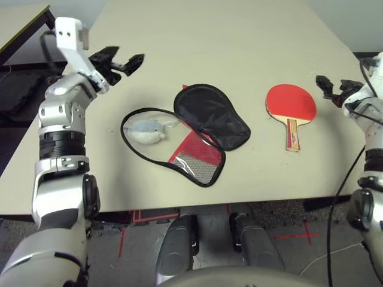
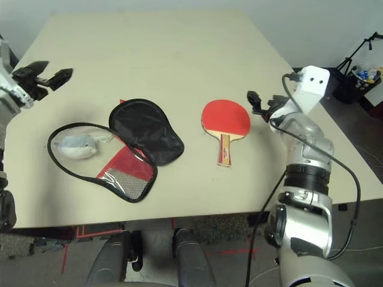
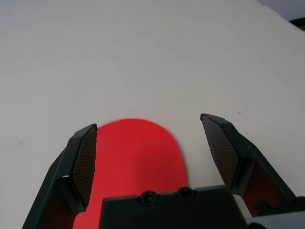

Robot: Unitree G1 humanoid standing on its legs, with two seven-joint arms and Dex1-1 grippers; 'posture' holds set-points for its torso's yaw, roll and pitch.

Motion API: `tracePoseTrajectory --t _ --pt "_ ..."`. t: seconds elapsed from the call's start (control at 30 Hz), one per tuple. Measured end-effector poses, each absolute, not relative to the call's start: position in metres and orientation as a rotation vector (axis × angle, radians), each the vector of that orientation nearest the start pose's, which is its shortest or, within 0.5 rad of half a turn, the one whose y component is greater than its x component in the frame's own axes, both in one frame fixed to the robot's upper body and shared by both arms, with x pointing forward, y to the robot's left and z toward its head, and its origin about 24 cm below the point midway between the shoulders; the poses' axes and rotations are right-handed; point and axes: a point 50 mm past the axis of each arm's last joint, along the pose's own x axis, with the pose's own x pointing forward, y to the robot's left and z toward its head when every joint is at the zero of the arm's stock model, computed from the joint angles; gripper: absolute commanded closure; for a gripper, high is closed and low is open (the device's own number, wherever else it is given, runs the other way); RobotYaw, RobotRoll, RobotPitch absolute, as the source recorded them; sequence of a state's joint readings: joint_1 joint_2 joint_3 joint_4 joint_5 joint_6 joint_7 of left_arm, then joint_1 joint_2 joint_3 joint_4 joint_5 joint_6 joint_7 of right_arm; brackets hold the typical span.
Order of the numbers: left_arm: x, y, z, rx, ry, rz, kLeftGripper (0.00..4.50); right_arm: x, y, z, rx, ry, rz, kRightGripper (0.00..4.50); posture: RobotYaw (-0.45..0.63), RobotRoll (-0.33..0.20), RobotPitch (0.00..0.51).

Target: Store the ping-pong paddle in its case and zip it.

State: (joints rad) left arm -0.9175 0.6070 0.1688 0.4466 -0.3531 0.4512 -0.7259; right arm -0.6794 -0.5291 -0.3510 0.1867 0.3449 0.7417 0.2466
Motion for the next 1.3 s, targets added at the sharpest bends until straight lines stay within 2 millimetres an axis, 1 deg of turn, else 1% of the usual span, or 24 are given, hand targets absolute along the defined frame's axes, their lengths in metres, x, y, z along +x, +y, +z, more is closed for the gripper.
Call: tracePoseTrajectory --t 0.07,0.13,0.2,0.23,0.33,0.37,0.53,0.63,0.87,1.1,1.3 --pt "0.365 0.211 0.248 0.089 -0.081 -0.662 0.00 0.336 -0.257 0.196 0.078 0.132 0.044 0.02 -0.01 0.000 0.147" --pt "0.361 0.192 0.247 0.111 -0.065 -0.764 0.00 0.332 -0.244 0.192 0.064 0.188 0.064 0.02 -0.02 0.000 0.148" --pt "0.355 0.184 0.243 0.128 -0.044 -0.824 0.00 0.328 -0.238 0.188 0.053 0.240 0.077 0.02 -0.02 0.000 0.148" --pt "0.353 0.182 0.238 0.136 -0.025 -0.844 0.00 0.325 -0.236 0.185 0.050 0.270 0.073 0.02 -0.02 0.000 0.148" --pt "0.348 0.180 0.219 0.133 0.045 -0.874 0.00 0.320 -0.235 0.178 0.048 0.341 0.061 0.02 -0.02 0.000 0.147" --pt "0.347 0.179 0.216 0.132 0.058 -0.879 0.00 0.319 -0.235 0.177 0.048 0.356 0.059 0.02 -0.02 0.000 0.147" --pt "0.340 0.178 0.210 0.158 0.098 -0.908 0.00 0.313 -0.230 0.169 0.047 0.443 0.064 0.02 -0.02 0.000 0.145" --pt "0.338 0.176 0.203 0.156 0.135 -0.923 0.00 0.311 -0.225 0.164 0.035 0.485 0.080 0.02 -0.02 0.000 0.145" --pt "0.336 0.176 0.201 0.158 0.153 -0.929 0.00 0.310 -0.219 0.158 0.005 0.533 0.116 0.02 -0.02 0.000 0.152" --pt "0.334 0.174 0.198 0.143 0.189 -0.967 0.00 0.309 -0.220 0.156 -0.002 0.553 0.105 0.02 -0.02 0.000 0.150" --pt "0.329 0.161 0.198 0.144 0.225 -1.064 0.00 0.310 -0.218 0.153 0.004 0.562 0.102 0.02 -0.02 0.000 0.144"
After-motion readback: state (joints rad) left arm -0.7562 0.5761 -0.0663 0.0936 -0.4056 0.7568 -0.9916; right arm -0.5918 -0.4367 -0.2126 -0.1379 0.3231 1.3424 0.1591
